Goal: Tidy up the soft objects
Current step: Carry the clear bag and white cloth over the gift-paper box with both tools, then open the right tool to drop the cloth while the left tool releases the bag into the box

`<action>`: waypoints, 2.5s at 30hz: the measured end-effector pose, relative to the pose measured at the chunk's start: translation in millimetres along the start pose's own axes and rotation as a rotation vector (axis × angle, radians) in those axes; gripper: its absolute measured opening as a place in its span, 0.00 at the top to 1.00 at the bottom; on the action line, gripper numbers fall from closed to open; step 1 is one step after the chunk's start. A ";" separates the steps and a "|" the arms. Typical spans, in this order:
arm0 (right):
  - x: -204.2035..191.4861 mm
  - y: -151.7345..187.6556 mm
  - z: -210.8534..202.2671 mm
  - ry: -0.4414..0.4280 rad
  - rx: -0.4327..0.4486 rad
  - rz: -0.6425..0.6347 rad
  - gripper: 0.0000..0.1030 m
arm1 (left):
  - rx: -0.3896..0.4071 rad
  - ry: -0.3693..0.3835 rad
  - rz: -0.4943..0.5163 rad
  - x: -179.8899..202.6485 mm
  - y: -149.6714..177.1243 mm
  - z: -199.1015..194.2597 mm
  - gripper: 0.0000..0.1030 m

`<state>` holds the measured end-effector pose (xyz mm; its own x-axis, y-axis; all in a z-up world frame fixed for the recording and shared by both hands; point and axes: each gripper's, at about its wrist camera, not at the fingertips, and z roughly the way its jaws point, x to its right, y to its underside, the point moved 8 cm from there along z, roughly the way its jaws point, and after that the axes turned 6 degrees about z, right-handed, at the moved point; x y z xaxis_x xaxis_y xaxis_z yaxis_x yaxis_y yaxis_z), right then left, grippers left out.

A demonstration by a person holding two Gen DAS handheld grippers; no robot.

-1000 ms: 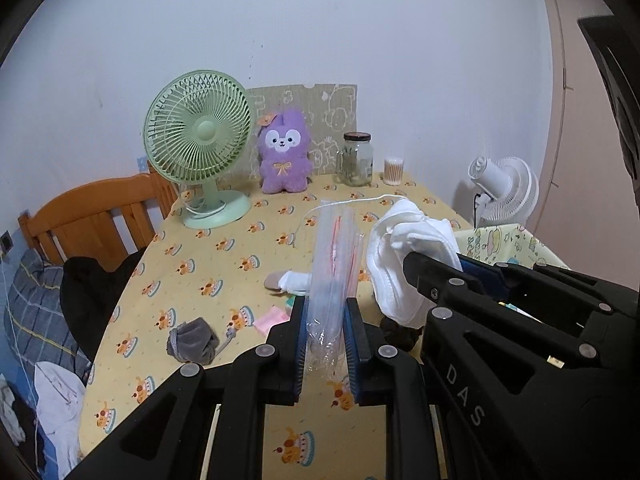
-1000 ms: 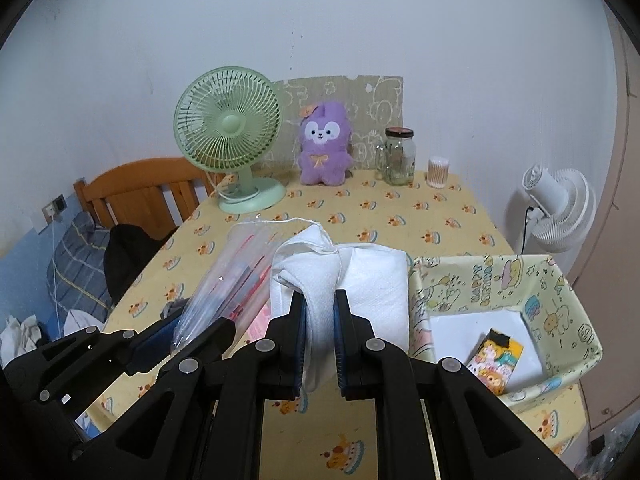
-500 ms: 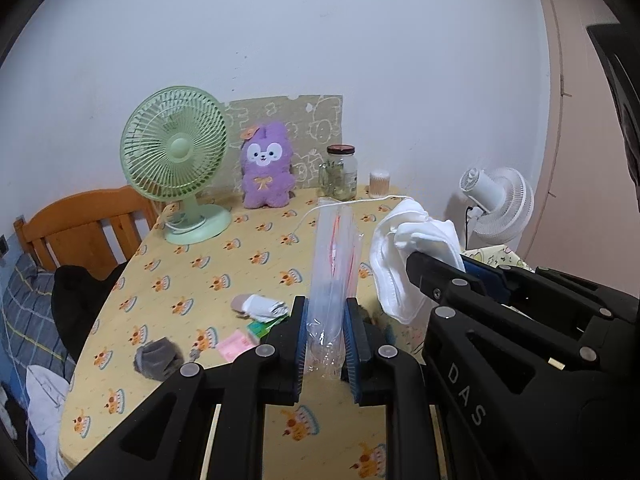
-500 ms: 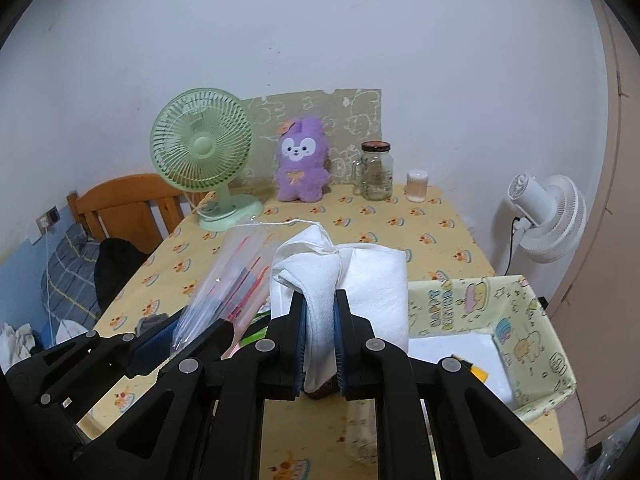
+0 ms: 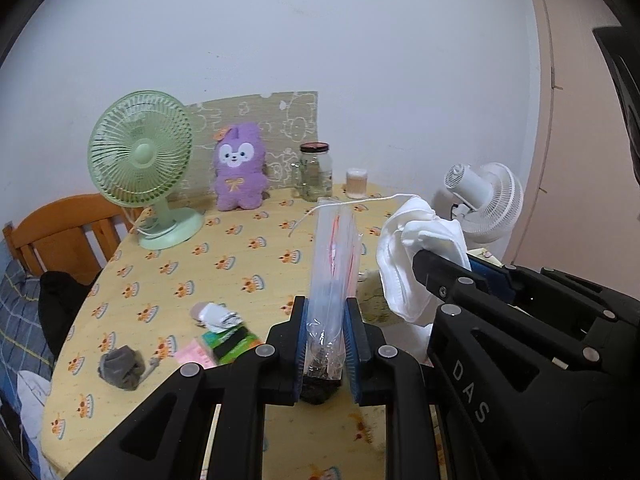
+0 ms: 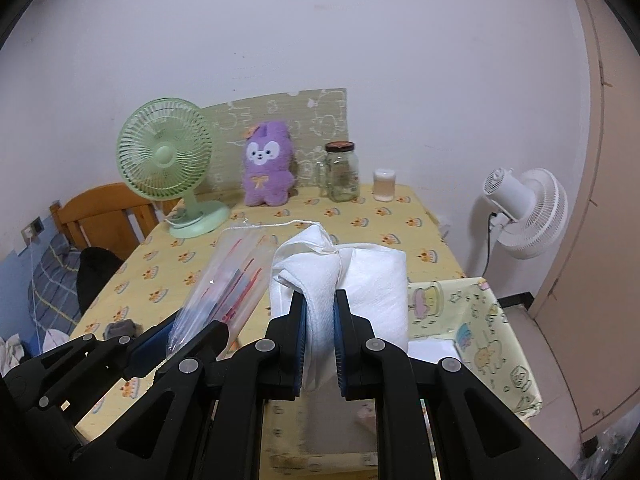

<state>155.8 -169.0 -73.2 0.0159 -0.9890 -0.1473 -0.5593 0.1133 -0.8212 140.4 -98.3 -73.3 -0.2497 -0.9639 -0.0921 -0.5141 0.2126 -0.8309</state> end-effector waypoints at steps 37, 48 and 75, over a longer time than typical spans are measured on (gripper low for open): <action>103.7 27.8 43.5 0.087 -0.113 0.128 0.48 | -0.140 0.087 0.094 79.0 15.8 68.1 0.32; 86.7 27.5 24.5 0.085 -0.106 0.133 0.18 | -0.116 0.106 0.085 66.4 15.6 46.5 0.16; 1.4 20.7 -43.4 0.107 0.010 0.046 0.00 | -0.007 0.073 0.036 1.0 19.7 -33.0 0.08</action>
<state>108.3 -172.1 -66.5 -0.0984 -0.9871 -0.1260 -0.5487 0.1595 -0.8207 103.0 -89.7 -71.6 -0.3276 -0.9413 -0.0814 -0.5090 0.2484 -0.8241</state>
